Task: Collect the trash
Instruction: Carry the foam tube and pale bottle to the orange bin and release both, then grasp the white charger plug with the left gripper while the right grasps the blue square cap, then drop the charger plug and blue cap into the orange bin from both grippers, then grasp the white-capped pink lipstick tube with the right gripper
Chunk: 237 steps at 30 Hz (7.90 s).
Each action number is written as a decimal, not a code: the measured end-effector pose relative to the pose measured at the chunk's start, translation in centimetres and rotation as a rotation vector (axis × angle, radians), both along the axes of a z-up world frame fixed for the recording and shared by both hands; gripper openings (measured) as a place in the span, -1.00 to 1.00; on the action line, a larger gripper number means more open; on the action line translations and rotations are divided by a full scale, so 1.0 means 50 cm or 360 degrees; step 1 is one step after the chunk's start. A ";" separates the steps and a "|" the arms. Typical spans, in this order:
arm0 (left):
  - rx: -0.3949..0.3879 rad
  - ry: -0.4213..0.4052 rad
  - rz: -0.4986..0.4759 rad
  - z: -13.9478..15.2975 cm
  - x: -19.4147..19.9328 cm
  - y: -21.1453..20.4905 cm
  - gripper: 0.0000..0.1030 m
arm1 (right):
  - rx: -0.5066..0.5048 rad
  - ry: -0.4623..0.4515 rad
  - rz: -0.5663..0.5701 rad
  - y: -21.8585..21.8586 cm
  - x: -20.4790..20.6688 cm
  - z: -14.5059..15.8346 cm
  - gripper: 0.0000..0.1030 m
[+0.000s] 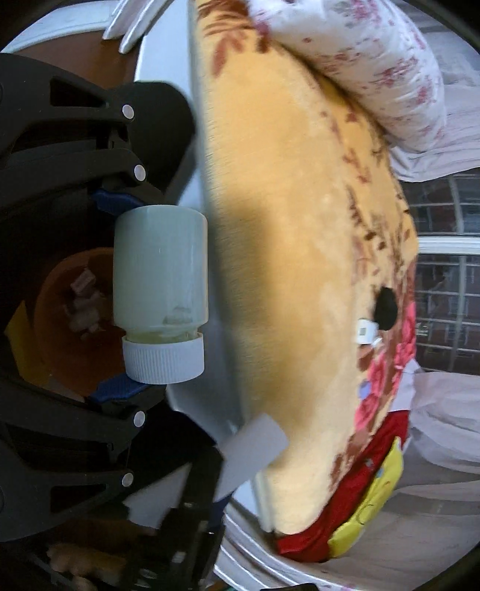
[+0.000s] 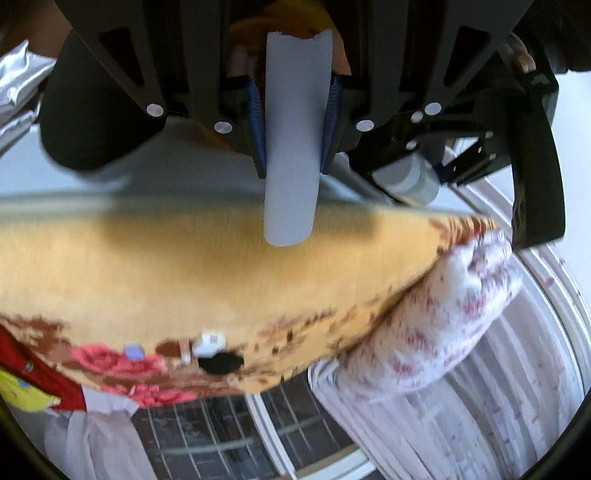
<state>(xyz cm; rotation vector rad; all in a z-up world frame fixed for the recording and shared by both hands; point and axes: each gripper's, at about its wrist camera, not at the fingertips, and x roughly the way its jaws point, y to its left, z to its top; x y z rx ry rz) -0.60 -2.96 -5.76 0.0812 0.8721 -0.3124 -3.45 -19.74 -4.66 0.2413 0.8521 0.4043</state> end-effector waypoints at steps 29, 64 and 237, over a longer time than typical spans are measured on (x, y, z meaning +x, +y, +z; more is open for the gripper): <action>0.0215 0.0623 -0.0001 -0.230 0.076 -0.022 0.45 | -0.0057 0.0565 -0.0062 -0.011 0.051 -0.216 -0.04; 0.0270 -0.0132 -0.0219 0.090 0.399 -0.262 0.78 | 0.0084 -0.0060 -0.0456 -0.237 0.037 -0.002 0.68; -0.0159 -0.0078 0.0161 0.021 0.187 0.061 0.64 | -0.0452 0.0289 -0.0448 -0.116 0.755 -0.011 -0.08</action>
